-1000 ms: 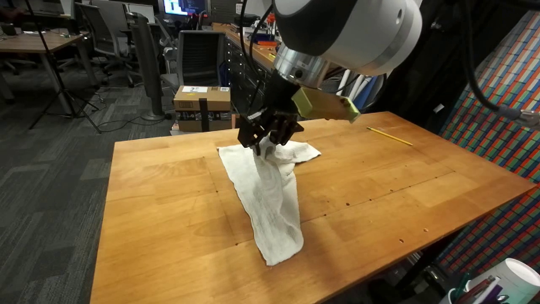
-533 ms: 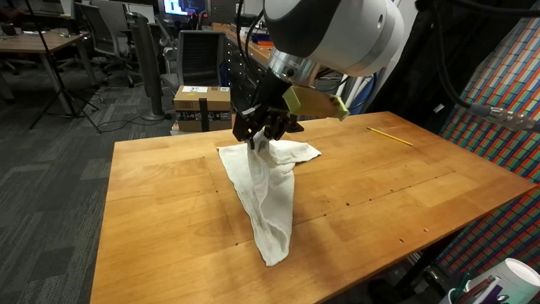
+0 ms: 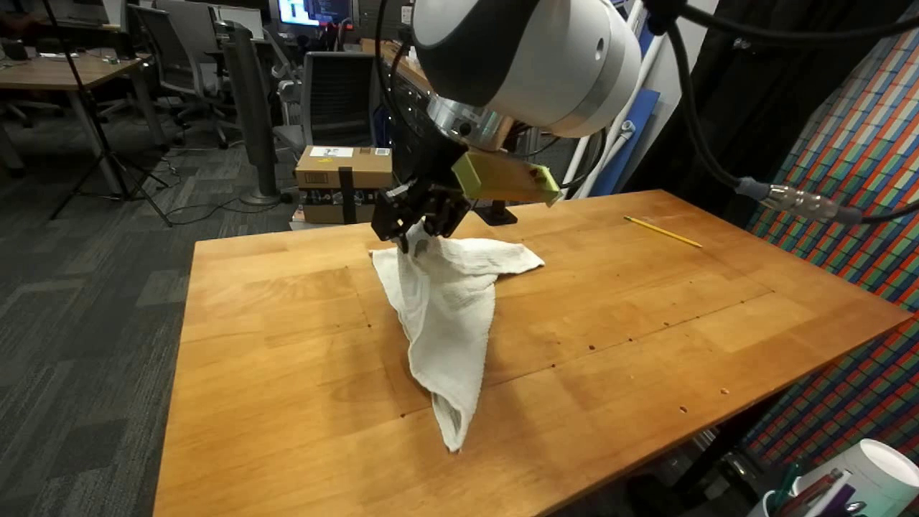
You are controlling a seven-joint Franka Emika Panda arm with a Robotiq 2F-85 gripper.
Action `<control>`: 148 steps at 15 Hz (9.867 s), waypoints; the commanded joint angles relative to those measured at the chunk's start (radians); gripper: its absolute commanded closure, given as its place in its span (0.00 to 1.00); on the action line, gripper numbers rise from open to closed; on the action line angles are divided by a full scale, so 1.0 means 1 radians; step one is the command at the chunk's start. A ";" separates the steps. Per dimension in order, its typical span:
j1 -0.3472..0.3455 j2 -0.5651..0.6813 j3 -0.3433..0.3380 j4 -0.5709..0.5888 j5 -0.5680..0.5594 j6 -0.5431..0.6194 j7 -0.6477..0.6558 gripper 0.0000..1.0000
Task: Fold the towel.
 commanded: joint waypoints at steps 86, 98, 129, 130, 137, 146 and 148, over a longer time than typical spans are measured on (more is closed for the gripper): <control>0.027 0.047 -0.222 0.031 -0.690 0.134 0.622 0.93; 0.016 -0.145 -0.064 -0.048 -0.746 0.093 0.769 0.93; 0.008 -0.578 0.156 -0.391 -0.387 -0.201 0.672 0.00; 0.009 -0.575 0.151 -0.387 -0.379 -0.207 0.671 0.00; -0.048 -0.579 0.127 -0.356 -0.382 -0.213 0.717 0.00; -0.073 -0.564 0.130 -0.360 -0.394 -0.197 0.718 0.00; -0.073 -0.564 0.130 -0.360 -0.394 -0.197 0.719 0.00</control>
